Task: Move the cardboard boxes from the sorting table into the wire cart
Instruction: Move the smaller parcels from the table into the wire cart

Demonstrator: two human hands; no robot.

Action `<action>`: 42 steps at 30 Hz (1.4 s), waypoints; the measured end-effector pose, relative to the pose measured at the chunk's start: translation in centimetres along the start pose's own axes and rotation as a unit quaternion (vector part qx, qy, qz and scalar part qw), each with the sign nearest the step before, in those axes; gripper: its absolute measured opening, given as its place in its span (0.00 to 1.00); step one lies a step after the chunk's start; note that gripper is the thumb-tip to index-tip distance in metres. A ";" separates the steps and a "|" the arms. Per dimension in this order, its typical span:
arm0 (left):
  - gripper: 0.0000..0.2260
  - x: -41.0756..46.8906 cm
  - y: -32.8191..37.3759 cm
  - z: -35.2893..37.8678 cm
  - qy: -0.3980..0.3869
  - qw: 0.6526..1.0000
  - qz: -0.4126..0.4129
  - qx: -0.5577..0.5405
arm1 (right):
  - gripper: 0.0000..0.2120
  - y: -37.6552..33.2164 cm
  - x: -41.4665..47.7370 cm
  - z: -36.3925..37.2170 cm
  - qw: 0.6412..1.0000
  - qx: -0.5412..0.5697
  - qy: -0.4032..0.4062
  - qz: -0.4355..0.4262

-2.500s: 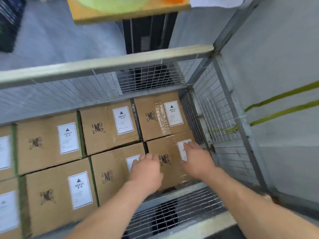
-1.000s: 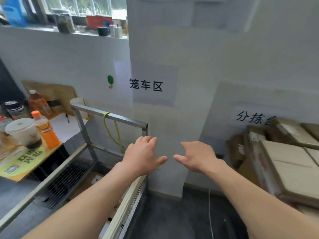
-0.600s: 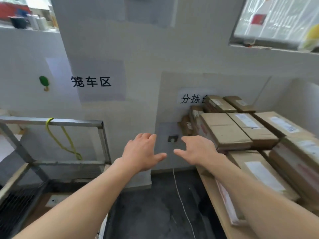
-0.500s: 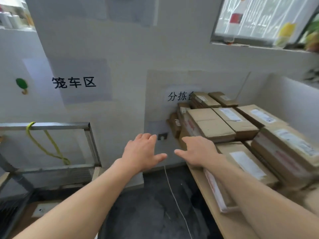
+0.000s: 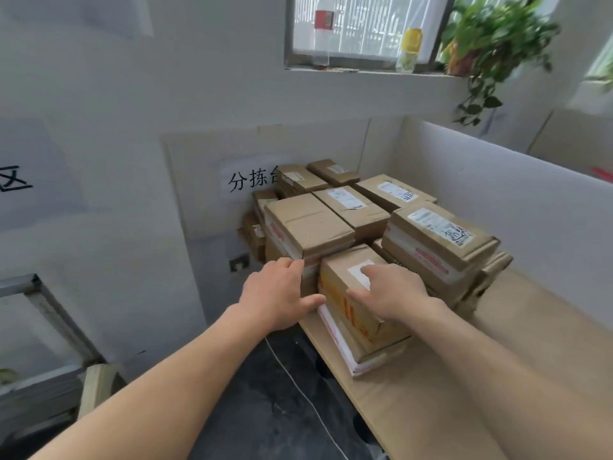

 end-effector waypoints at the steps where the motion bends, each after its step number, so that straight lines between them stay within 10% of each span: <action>1: 0.37 0.4 0.9 0.4 -0.003 1.000 0.000 -0.003 | 0.32 1.1 0.0 0.2 1.000 0.004 -0.004 0.005; 28: 0.37 5.0 11.6 12.0 -0.143 0.933 -0.211 -0.254 | 0.26 11.2 4.0 5.7 0.987 0.150 -0.044 0.028; 42: 0.37 -0.8 10.0 10.3 -0.068 0.942 -0.159 -0.287 | 0.32 7.2 0.3 5.8 0.990 0.129 0.023 0.048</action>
Point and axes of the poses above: each hand's wrist, its own x-axis towards the middle knuckle, its own z-axis out of the palm, y = z × x, the point moved 1 cm from there along x, towards the middle knuckle, and after that the axes turned 14 degrees about -z, right-handed, at the moved point
